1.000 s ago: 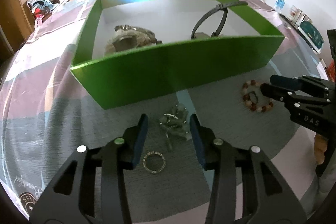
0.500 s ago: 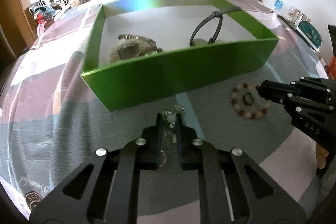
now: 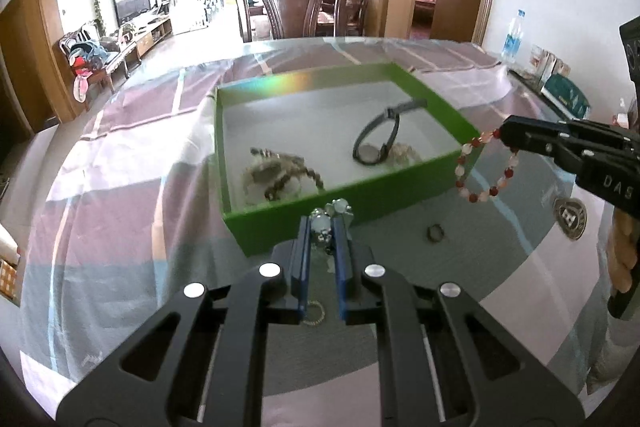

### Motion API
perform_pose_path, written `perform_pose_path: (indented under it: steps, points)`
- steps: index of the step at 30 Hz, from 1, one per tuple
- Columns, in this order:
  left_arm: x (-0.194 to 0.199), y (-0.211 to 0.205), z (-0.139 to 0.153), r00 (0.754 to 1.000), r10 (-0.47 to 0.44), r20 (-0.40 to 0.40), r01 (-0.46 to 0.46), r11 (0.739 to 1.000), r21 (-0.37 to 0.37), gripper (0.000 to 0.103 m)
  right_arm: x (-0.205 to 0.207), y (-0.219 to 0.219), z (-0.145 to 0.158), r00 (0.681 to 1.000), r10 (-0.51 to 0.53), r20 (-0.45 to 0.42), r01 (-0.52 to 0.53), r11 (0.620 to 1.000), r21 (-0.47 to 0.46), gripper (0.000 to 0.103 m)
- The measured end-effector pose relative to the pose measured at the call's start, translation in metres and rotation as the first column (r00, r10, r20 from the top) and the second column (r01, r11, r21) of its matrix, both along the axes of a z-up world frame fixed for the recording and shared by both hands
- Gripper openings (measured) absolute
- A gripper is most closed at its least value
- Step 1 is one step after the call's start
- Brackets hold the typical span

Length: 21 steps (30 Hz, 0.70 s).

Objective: Organize jewelry
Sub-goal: 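Lift the keychain and bracelet into the green box and open both grippers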

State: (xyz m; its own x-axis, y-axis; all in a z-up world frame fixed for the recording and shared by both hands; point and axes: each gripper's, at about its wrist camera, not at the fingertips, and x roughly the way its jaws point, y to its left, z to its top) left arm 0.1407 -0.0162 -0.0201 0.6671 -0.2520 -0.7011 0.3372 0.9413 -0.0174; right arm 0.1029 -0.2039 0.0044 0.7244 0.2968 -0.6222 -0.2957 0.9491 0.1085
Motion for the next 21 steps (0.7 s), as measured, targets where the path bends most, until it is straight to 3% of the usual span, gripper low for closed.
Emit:
perform_pose_path:
  steps: [5, 10, 16, 21]
  points:
    - [0.015, 0.002, 0.024, 1.0, -0.004, 0.028, 0.004, 1.0, 0.001, 0.011, 0.021, -0.003, 0.018, 0.999, -0.033, 0.024, 0.034, 0.999, -0.016, 0.008]
    - [0.05, -0.002, 0.034, 0.999, -0.006, 0.035, 0.006, 1.0, 0.001, 0.011, 0.062, -0.008, 0.015, 0.997, -0.075, -0.013, 0.075, 0.997, -0.004, 0.008]
    - [0.115, -0.002, 0.008, 0.997, 0.038, -0.06, -0.038, 0.999, 0.004, 0.011, 0.112, -0.025, -0.008, 0.981, -0.18, -0.077, 0.18, 0.984, -0.007, 0.008]
    - [0.142, -0.005, -0.024, 0.989, 0.068, -0.131, -0.067, 0.998, 0.014, 0.013, 0.131, -0.028, -0.038, 0.969, -0.197, -0.146, 0.196, 0.98, -0.017, 0.008]
